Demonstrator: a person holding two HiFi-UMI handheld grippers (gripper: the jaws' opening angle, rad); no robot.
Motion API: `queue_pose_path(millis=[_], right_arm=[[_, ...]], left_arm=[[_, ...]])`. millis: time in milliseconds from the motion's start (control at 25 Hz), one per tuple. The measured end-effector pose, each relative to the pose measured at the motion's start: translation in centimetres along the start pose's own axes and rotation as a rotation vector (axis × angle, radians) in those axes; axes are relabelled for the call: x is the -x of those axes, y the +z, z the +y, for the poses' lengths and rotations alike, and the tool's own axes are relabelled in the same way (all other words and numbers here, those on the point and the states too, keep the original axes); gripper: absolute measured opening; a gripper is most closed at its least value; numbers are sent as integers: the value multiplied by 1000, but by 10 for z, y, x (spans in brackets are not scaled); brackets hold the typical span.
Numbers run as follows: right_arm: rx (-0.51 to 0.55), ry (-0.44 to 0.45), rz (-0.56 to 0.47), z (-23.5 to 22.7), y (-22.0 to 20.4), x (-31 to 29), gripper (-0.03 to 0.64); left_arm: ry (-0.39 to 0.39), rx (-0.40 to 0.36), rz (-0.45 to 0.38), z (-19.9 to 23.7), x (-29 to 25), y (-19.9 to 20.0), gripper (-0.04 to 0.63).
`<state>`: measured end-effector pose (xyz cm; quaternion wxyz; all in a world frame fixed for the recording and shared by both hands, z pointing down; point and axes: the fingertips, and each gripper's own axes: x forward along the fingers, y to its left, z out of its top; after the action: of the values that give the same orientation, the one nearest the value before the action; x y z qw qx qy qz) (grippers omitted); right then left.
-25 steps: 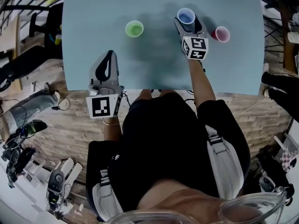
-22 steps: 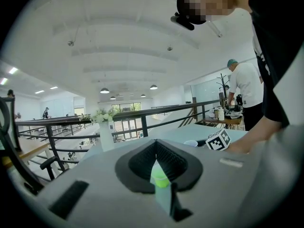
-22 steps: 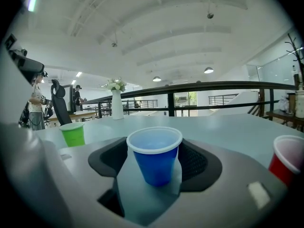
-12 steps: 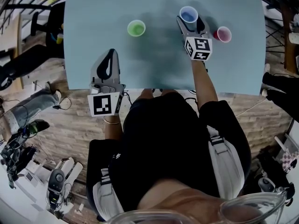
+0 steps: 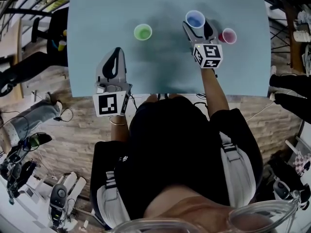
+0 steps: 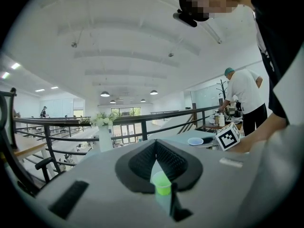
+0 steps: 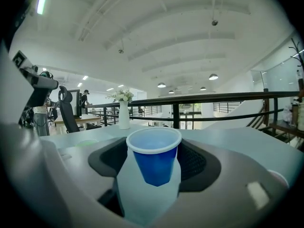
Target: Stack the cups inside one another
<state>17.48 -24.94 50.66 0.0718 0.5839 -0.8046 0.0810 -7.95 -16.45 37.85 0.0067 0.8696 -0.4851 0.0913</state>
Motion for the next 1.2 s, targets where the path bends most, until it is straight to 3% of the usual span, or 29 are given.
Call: queue_pose_path(millis=[600,1200], right_arm=[[37,51,-51,37,46,21,330],[34,284,-106,121,69,-19,330]], left_arm=[[2,31,-64,16,6,12,-6],[134,50,-53,51,41,-1,-6]])
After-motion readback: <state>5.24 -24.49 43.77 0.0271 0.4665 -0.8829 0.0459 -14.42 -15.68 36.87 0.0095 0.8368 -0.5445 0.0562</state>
